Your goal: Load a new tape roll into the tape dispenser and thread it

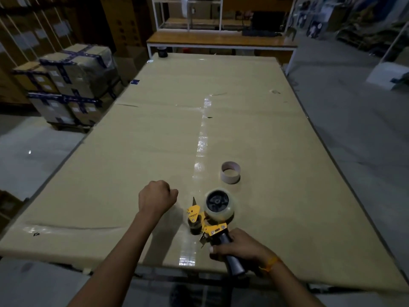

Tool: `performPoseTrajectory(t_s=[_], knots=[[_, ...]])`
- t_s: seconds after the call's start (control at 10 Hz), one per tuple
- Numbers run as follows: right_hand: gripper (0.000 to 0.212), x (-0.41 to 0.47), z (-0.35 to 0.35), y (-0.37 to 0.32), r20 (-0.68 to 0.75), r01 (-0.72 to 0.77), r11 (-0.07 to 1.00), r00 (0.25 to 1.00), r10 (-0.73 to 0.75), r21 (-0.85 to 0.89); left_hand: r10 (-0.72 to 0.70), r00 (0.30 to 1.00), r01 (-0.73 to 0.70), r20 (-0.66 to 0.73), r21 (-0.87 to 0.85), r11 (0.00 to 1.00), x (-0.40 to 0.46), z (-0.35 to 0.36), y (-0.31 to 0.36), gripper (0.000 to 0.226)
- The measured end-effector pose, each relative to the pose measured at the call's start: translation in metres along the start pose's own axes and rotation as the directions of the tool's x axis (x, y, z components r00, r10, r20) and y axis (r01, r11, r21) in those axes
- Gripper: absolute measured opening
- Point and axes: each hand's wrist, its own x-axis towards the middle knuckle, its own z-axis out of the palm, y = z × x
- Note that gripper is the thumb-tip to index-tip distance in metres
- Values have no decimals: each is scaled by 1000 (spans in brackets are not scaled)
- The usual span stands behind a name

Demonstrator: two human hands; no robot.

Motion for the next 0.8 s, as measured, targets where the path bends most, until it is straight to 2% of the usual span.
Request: performPoseTrajectory(t_s=[0.1, 0.2, 0.4, 0.5, 0.6, 0.7, 0.8], knots=[[23, 7, 2, -10, -126, -4, 998, 992, 12, 58, -53, 994, 53, 95, -5, 999, 9, 1, -21, 33], [36, 18, 8, -14, -269, -4, 1000, 963, 5, 4, -68, 984, 84, 167, -89, 993, 9, 12, -50, 44], [47, 29, 16, -28, -347, -71, 990, 938, 26, -120, -56, 953, 116, 297, -189, 975, 10, 43, -81, 59], [62, 29, 7, -36, -369, -147, 931, 929, 14, -334, -81, 940, 140, 330, -159, 977, 18, 52, -88, 55], [80, 26, -1, -52, -377, -247, 795, 926, 25, -555, -79, 943, 124, 323, -121, 985, 27, 54, -97, 55], [85, 21, -7, -74, -392, -323, 605, 920, 20, -727, -62, 946, 127, 318, -188, 974, 34, 43, -101, 70], [82, 18, -16, -103, -468, -339, 522, 874, -134, -783, -68, 920, 185, 385, -276, 943, 43, 23, -105, 82]])
